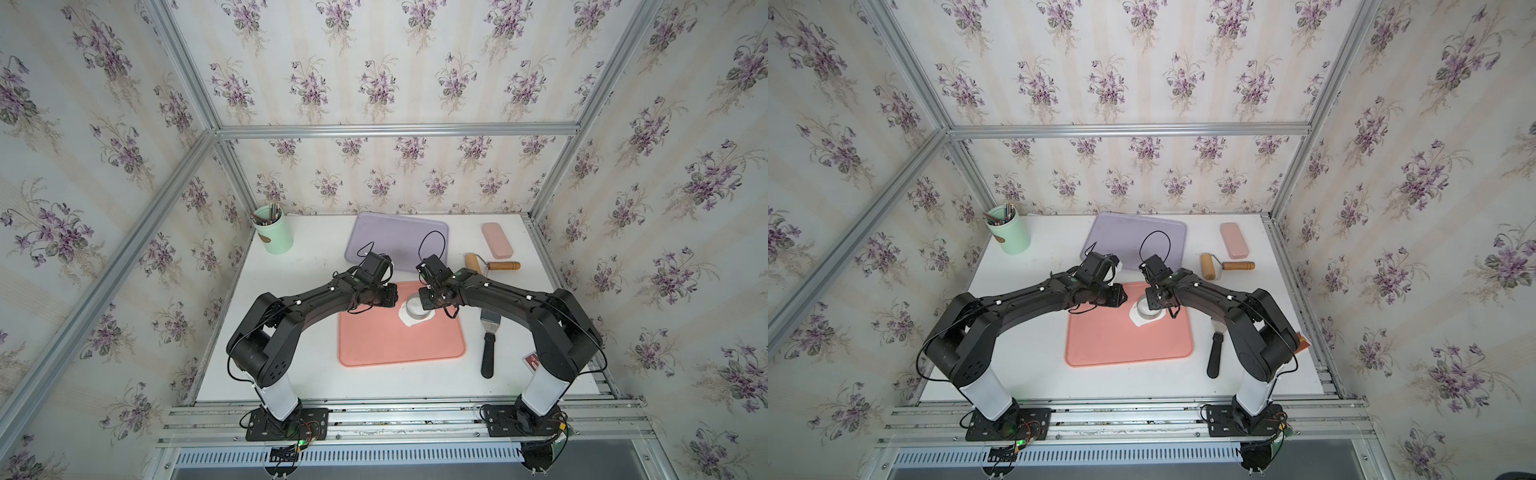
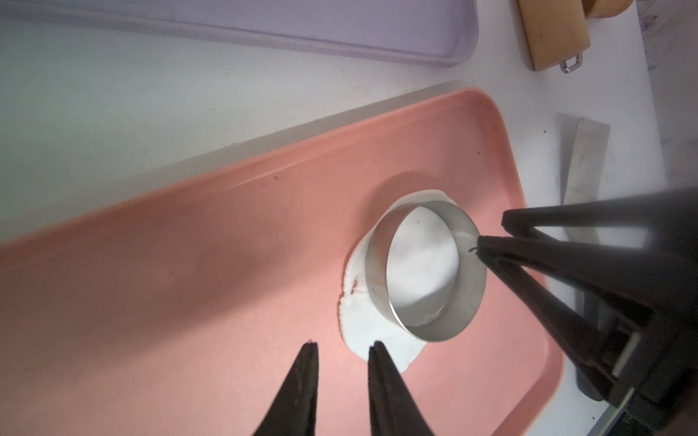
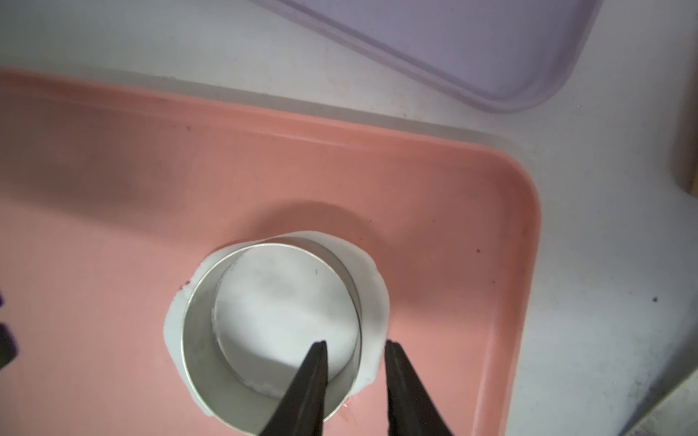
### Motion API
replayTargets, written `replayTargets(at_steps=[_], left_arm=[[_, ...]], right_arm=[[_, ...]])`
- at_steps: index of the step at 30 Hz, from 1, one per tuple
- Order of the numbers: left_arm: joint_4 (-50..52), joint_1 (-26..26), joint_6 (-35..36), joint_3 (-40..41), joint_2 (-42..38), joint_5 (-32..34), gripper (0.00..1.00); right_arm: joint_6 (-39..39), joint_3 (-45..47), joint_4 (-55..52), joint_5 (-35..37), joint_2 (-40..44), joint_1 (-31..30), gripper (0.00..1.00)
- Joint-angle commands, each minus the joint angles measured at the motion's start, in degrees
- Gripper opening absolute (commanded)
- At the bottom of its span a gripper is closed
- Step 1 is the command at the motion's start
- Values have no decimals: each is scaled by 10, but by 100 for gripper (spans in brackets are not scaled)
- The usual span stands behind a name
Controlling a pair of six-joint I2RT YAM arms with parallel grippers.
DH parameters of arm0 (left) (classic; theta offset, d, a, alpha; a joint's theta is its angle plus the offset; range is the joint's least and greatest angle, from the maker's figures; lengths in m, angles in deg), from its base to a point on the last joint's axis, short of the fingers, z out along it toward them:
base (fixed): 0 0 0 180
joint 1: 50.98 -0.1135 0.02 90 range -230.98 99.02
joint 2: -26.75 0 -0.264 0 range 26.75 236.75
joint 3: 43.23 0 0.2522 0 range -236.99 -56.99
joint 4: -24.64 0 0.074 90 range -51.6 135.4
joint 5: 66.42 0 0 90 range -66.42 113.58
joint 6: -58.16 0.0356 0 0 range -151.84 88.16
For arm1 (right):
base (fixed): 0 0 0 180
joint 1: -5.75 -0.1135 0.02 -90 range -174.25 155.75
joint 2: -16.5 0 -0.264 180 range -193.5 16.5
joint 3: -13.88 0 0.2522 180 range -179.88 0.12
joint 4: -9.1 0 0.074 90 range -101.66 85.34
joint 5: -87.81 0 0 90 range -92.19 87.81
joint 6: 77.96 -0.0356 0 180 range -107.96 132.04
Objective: Roll out the dumpling wrappers from the dough
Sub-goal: Press the dumpling wrapper onto the plate.
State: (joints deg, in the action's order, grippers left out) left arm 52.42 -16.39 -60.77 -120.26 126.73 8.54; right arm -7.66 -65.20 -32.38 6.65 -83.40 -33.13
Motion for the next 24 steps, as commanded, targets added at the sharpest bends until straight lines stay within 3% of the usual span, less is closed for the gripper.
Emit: replayTargets(at_steps=[1, 8, 14, 24], left_arm=[[-9, 5, 10, -24, 23, -11, 26], [-18, 12, 26, -43, 60, -29, 18], [-22, 14, 35, -51, 72, -38, 16], [-15, 19, 48, -69, 98, -40, 15]], right_arm=[[0, -4, 11, -13, -3, 4, 30], [-5, 5, 40, -37, -13, 11, 25], [-4, 9, 40, -39, -20, 13, 18], [-4, 17, 41, -37, -15, 13, 16]])
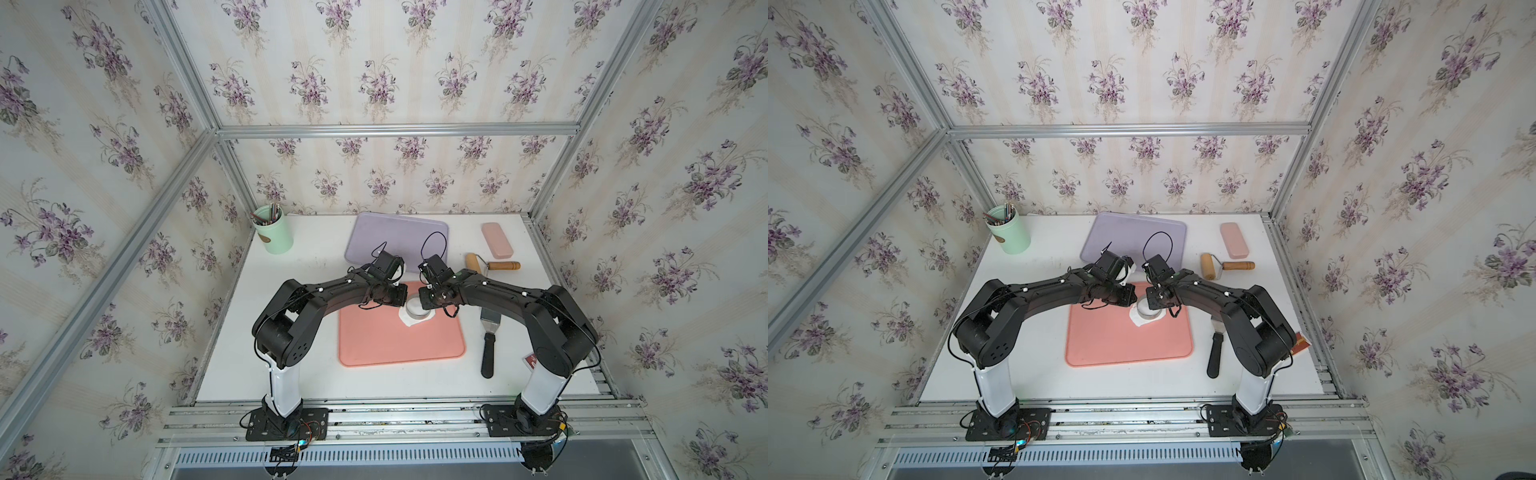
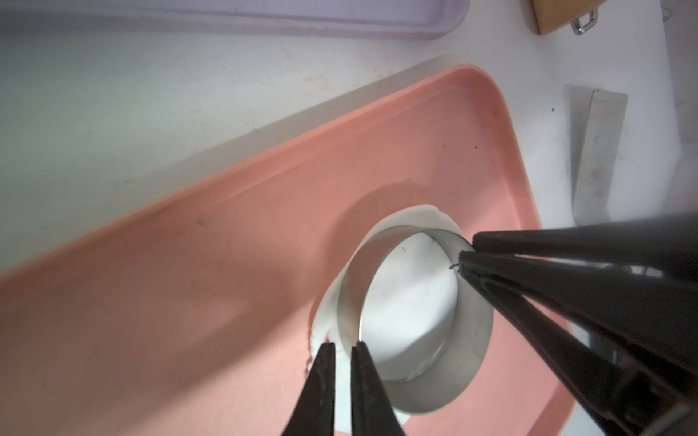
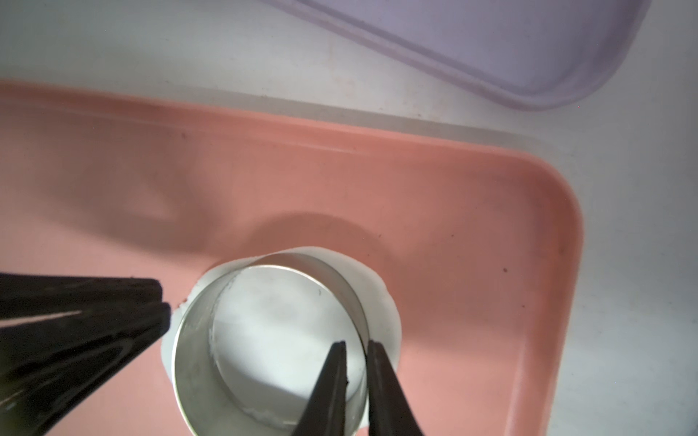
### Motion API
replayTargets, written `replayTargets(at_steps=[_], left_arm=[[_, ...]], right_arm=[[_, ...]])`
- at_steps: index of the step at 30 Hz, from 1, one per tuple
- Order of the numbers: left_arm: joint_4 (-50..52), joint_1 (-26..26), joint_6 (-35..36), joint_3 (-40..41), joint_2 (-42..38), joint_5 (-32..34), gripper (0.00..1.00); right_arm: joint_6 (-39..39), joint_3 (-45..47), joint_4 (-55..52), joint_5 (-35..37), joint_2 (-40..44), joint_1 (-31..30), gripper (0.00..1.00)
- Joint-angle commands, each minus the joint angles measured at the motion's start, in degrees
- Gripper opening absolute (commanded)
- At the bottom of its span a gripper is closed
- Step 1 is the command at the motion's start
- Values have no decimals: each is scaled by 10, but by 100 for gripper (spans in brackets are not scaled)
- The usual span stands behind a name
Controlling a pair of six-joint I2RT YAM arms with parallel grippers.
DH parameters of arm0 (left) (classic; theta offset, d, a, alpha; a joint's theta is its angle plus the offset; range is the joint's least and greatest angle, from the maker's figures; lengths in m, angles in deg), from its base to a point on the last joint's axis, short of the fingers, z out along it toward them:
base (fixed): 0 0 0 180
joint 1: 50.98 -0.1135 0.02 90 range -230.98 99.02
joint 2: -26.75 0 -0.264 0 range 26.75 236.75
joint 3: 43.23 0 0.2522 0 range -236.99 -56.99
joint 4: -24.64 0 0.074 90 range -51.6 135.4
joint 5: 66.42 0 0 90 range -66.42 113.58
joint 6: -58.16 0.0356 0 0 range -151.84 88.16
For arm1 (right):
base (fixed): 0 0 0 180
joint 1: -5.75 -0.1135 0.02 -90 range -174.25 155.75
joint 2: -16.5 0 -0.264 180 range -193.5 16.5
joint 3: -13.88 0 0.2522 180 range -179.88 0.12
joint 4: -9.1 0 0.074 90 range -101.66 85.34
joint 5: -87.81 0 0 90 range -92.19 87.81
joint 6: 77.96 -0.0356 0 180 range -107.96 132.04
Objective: Roll out the dumpling wrappers from the dough
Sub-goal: Press the dumpling wrapper onto the plate.
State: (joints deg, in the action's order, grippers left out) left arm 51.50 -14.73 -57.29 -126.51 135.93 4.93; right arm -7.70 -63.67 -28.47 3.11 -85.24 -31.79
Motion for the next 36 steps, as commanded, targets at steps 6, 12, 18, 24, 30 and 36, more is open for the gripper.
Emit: replayTargets(at_steps=[6, 12, 18, 24, 30, 36], left_arm=[[-1, 6, 21, -12, 17, -8, 14], [18, 9, 30, -16, 25, 3, 10], [56, 27, 45, -20, 37, 41, 2], [57, 41, 31, 1, 35, 50, 0], [45, 41, 13, 7, 45, 49, 0], [82, 39, 33, -43, 67, 87, 0]], right_arm=[[-4, 5, 3, -4, 4, -1, 14], [-4, 10, 9, -6, 3, 0, 8], [-10, 25, 18, -11, -1, 0, 0], [-15, 31, 36, -7, -5, 0, 0], [-15, 21, 35, -13, -22, 6, 0], [-71, 73, 36, -22, 24, 3, 0]])
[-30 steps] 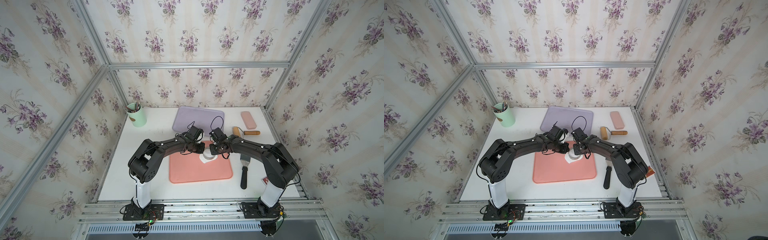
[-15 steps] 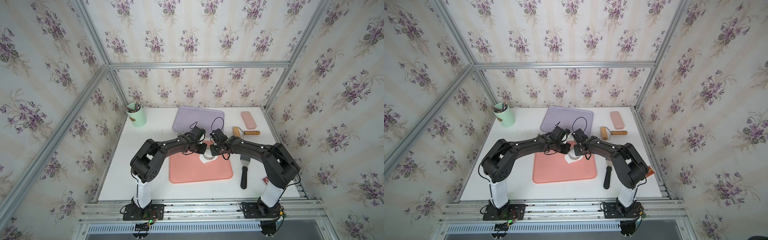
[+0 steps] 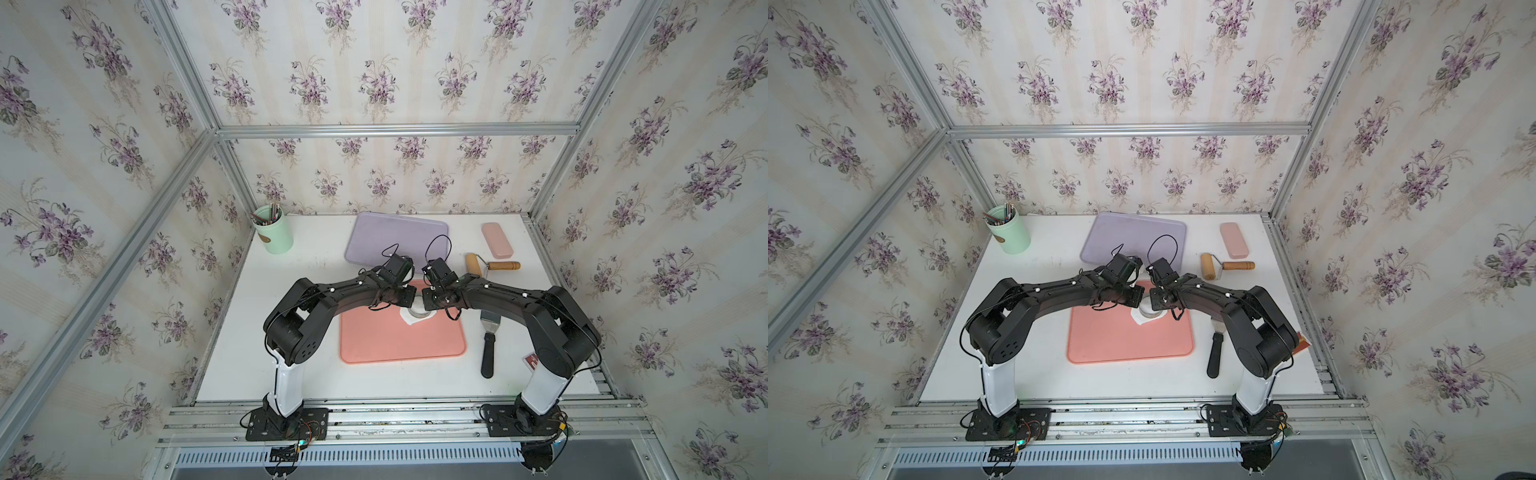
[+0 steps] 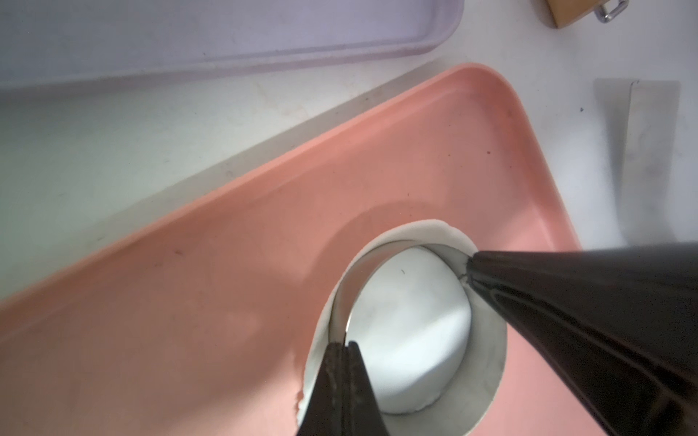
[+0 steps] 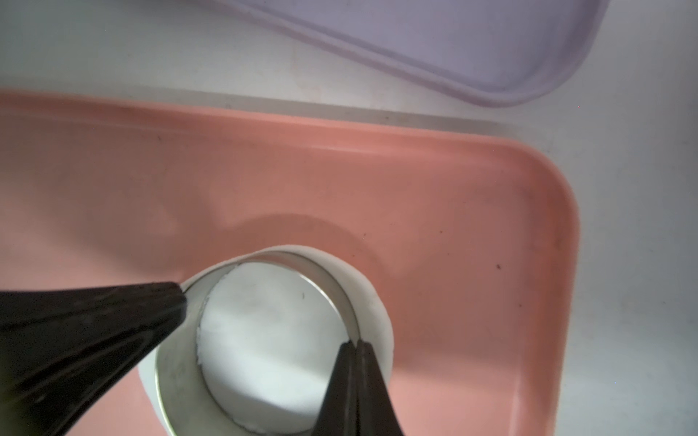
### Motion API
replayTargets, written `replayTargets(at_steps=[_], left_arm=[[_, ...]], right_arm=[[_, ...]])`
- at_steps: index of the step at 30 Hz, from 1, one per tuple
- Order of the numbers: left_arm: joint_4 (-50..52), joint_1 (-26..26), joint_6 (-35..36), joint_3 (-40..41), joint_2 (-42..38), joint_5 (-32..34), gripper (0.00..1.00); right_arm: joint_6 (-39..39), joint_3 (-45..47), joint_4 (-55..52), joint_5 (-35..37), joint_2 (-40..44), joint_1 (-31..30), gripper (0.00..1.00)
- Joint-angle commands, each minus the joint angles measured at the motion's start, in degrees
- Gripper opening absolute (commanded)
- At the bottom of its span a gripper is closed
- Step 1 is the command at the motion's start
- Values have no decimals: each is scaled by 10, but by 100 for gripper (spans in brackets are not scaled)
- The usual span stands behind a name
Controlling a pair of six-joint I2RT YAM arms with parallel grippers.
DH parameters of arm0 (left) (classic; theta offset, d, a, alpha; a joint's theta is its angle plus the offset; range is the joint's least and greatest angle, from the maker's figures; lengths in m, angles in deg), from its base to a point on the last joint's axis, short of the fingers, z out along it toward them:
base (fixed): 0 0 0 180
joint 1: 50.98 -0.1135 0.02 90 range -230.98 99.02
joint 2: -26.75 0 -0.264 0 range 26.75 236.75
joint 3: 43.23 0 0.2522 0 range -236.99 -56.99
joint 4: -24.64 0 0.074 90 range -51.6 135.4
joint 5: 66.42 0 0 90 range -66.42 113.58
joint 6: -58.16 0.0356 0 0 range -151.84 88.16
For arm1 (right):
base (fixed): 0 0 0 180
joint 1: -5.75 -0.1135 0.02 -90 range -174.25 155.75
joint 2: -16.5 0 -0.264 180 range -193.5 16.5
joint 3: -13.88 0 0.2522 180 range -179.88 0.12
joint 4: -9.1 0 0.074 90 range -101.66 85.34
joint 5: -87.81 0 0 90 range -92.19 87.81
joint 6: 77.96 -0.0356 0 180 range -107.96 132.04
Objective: Roll out the dumpling wrappers from the dough
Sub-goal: Press the dumpling wrapper onto the plate.
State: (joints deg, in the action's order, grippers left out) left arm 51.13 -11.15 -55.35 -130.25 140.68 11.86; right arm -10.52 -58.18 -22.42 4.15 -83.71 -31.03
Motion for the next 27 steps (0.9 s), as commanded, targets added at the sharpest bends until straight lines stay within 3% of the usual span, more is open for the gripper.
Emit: replayTargets(at_steps=[1, 12, 20, 27], left_arm=[[89, 2, 17, -9, 22, 20, 0], [42, 23, -38, 65, -18, -9, 0], [71, 6, -27, 25, 15, 30, 0], [73, 0, -15, 19, 16, 24, 0]], right_arm=[[-53, 29, -19, -41, 13, -7, 0], [-27, -22, 9, -33, -56, 8, 0], [-50, 26, 8, -58, -22, 0, 0], [-92, 37, 24, -59, -21, -13, 0]])
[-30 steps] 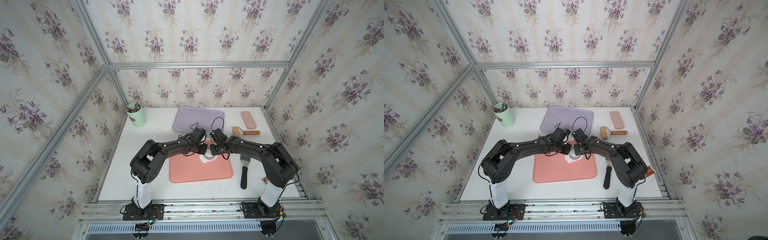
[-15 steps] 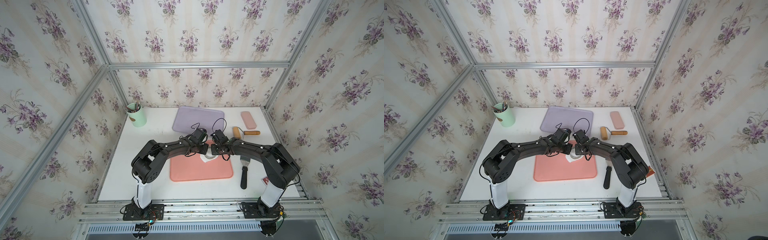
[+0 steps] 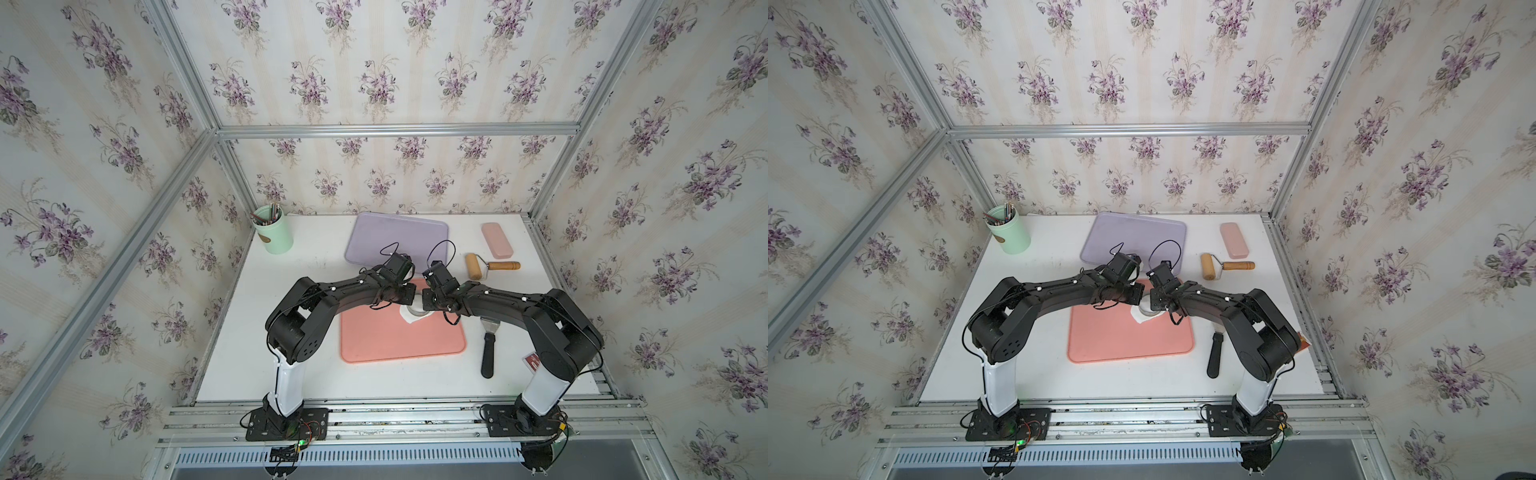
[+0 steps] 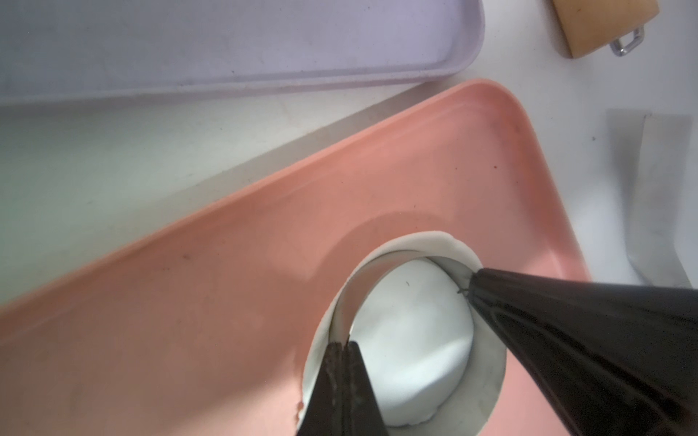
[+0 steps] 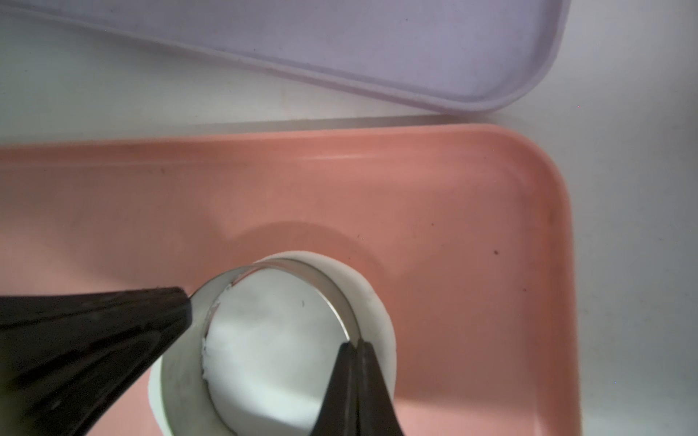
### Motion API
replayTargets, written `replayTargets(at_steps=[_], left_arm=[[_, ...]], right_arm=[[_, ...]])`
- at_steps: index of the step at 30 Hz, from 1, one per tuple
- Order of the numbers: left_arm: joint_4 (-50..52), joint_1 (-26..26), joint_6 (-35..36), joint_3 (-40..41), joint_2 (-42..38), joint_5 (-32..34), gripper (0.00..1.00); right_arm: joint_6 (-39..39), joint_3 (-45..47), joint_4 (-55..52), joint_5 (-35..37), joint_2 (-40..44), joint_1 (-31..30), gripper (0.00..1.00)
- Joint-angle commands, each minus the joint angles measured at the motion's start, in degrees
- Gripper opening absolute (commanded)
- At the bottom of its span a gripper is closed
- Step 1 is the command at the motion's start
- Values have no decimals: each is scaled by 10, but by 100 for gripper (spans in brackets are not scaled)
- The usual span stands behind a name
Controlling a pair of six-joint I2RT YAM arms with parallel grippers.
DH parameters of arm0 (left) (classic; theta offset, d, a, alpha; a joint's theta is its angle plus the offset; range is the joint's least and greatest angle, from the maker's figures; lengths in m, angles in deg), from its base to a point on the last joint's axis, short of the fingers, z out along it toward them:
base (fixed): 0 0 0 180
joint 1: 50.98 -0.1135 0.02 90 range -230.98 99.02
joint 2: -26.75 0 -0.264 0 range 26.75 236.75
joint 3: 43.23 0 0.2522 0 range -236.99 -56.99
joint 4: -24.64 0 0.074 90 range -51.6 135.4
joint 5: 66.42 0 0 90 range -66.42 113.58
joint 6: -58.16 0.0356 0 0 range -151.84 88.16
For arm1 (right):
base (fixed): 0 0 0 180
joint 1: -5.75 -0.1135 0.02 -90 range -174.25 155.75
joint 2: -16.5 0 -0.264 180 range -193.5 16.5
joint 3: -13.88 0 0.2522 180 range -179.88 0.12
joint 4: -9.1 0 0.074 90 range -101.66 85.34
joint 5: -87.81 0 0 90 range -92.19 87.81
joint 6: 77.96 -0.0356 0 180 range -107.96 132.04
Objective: Roll out the dumpling wrappers from the dough
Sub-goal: Press the dumpling wrapper onto the plate.
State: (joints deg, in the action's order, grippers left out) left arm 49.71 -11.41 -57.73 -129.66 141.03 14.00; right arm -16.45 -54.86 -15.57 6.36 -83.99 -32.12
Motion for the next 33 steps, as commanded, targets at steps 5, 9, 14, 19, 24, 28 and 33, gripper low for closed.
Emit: replayTargets(at_steps=[5, 9, 14, 19, 24, 28, 33], left_arm=[[50, 21, -28, 67, -9, -20, 0], [43, 37, -44, 76, -7, -16, 0], [66, 26, -33, 43, 16, -4, 0], [65, 5, -25, 29, 29, -6, 0], [63, 10, -12, 25, 30, -25, 0], [66, 16, -22, 47, 20, -25, 0], [59, 50, -48, 65, 13, -25, 0]], right_arm=[[-6, -40, -41, -69, -52, 30, 0], [13, -69, -39, -98, -69, 31, 0], [-7, -25, -26, -119, -49, 13, 0], [-58, 22, -19, -130, -12, -9, 0], [-76, 22, -1, -123, -16, -9, 0], [-52, -13, 2, -124, -42, 19, 0], [-20, -70, -13, -135, -82, 29, 0]])
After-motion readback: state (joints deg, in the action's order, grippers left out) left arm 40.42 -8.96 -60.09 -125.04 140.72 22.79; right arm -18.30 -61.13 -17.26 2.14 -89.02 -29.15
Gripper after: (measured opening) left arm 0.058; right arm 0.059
